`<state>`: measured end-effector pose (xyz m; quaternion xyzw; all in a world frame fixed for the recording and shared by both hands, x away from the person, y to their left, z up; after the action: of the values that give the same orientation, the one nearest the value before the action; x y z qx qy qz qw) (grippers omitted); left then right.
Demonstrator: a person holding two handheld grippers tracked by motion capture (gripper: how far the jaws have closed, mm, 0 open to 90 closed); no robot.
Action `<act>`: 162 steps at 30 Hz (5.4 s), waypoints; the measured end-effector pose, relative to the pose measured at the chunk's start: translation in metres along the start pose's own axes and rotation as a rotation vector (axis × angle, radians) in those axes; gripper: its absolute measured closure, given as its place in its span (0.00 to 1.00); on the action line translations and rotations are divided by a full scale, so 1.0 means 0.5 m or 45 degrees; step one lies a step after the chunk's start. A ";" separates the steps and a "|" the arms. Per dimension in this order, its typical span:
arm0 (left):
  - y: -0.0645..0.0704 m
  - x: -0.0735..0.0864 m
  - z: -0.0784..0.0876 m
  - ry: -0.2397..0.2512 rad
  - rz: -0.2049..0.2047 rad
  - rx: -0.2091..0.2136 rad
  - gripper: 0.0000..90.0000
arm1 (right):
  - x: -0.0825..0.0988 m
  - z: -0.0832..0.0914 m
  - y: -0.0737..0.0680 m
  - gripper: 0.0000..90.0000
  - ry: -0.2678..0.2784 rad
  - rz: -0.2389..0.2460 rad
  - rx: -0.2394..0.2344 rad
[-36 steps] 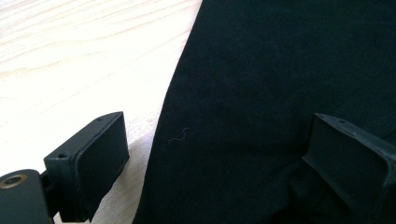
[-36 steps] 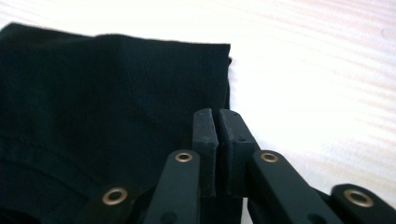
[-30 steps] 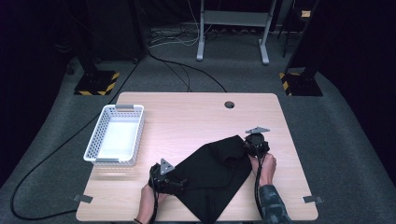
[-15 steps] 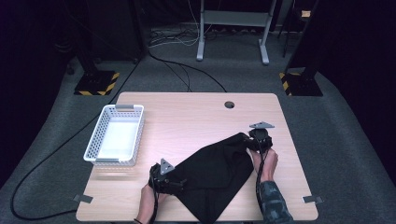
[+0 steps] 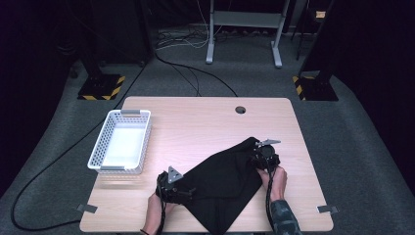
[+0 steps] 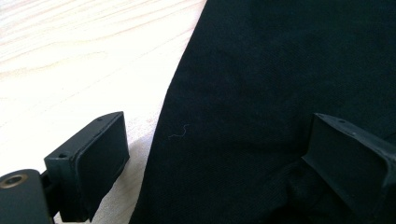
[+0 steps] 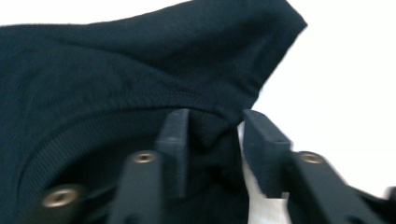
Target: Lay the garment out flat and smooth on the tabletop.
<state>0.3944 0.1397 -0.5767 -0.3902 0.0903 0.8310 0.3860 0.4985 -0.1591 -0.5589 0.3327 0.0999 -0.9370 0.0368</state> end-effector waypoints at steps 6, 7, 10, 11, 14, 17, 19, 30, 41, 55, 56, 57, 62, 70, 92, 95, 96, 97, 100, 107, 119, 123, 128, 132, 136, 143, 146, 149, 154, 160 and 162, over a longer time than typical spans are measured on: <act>0.000 0.000 0.000 0.000 -0.001 0.000 0.07 | -0.023 -0.017 0.004 0.75 0.022 -0.014 0.018; 0.000 0.000 0.000 0.000 -0.001 -0.001 0.07 | -0.023 -0.017 0.004 0.71 0.025 -0.023 0.020; 0.000 0.000 0.000 0.000 -0.001 0.000 0.07 | -0.018 -0.004 0.012 0.59 0.046 -0.056 0.009; 0.000 0.000 0.000 0.000 -0.001 0.000 0.07 | -0.016 0.004 0.016 0.55 0.054 -0.071 -0.001; 0.000 0.000 0.000 0.001 -0.002 -0.002 0.07 | -0.001 0.034 0.027 0.44 0.090 -0.086 -0.033; 0.001 -0.001 0.001 0.004 -0.008 -0.012 0.06 | 0.027 0.057 0.037 0.33 0.102 -0.073 -0.060; 0.002 -0.001 0.002 0.003 -0.037 -0.037 0.06 | 0.050 0.067 0.045 0.24 0.117 -0.082 -0.059; -0.001 -0.001 -0.003 -0.009 0.004 -0.007 0.04 | 0.114 0.067 0.045 0.13 0.136 -0.021 -0.083; -0.002 0.000 -0.002 -0.009 -0.004 -0.003 0.03 | 0.121 0.067 0.031 0.13 0.158 0.050 -0.058; -0.014 0.020 0.015 -0.007 -0.014 0.008 0.03 | 0.137 0.074 0.003 0.13 0.149 0.081 -0.097; -0.016 0.022 0.017 -0.008 -0.018 0.009 0.03 | 0.139 0.074 0.001 0.13 0.148 0.082 -0.101; -0.017 0.025 0.020 -0.009 -0.015 0.008 0.03 | 0.141 0.075 -0.004 0.13 0.143 0.086 -0.108; -0.023 0.038 0.032 -0.006 -0.007 0.002 0.03 | 0.145 0.075 -0.017 0.13 0.140 0.104 -0.124; -0.025 0.058 0.055 -0.004 -0.011 -0.035 0.03 | 0.151 0.075 -0.040 0.13 0.131 0.138 -0.159; 0.020 0.008 0.087 0.057 -0.073 0.000 0.04 | 0.152 0.072 -0.056 0.13 0.129 0.139 -0.162; 0.040 -0.011 0.076 0.050 -0.100 0.049 0.05 | 0.151 0.070 -0.054 0.13 0.118 0.129 -0.172; 0.046 -0.017 0.074 0.050 -0.111 0.061 0.05 | 0.151 0.070 -0.054 0.12 0.115 0.129 -0.176; 0.052 -0.024 0.071 0.058 -0.117 0.072 0.05 | 0.150 0.069 -0.053 0.12 0.112 0.126 -0.177; 0.069 -0.039 0.065 0.070 -0.145 0.102 0.05 | 0.150 0.069 -0.053 0.12 0.114 0.128 -0.176; 0.149 -0.086 0.019 0.041 -0.276 0.235 0.07 | 0.150 0.069 -0.053 0.12 0.113 0.129 -0.176; 0.205 -0.116 -0.020 -0.001 -0.372 0.289 0.26 | 0.150 0.069 -0.053 0.12 0.114 0.127 -0.176; 0.214 -0.120 -0.021 -0.005 -0.395 0.269 0.46 | 0.150 0.069 -0.053 0.12 0.114 0.127 -0.177; 0.223 -0.118 -0.026 -0.014 -0.447 0.240 0.68 | 0.150 0.069 -0.053 0.12 0.114 0.127 -0.177; 0.227 -0.120 -0.025 -0.020 -0.472 0.201 0.85 | 0.150 0.069 -0.053 0.12 0.114 0.128 -0.176; 0.220 -0.131 -0.019 0.012 -0.458 0.194 0.94 | 0.150 0.069 -0.053 0.12 0.114 0.129 -0.177; 0.197 -0.147 -0.013 0.039 -0.452 0.153 0.96 | 0.150 0.069 -0.053 0.12 0.116 0.128 -0.176; 0.181 -0.157 -0.006 0.064 -0.430 0.141 0.96 | 0.150 0.069 -0.053 0.12 0.115 0.128 -0.176; 0.158 -0.169 0.000 0.087 -0.408 0.121 0.96 | 0.150 0.069 -0.053 0.12 0.117 0.129 -0.175; 0.129 -0.172 0.000 0.094 -0.372 0.114 0.96 | 0.150 0.069 -0.053 0.12 0.116 0.129 -0.175; 0.097 -0.180 0.002 0.108 -0.332 0.098 0.96 | 0.150 0.069 -0.053 0.12 0.115 0.126 -0.175; 0.078 -0.189 0.004 0.121 -0.324 0.071 0.96 | 0.150 0.069 -0.053 0.12 0.115 0.125 -0.175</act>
<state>0.4029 0.0601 -0.5135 -0.4264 0.0812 0.7532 0.4943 0.4154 -0.1407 -0.5757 0.3758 0.1491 -0.9090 0.1010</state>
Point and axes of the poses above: each handheld gripper's, and its own axes: z roughly backward along the jaws, x roughly out of its underside, y roughly to its right, the point moved 7 cm from there along -z, roughly forward along the jaws, and after that the axes turned 15 degrees about -z, right-handed, at the moved point
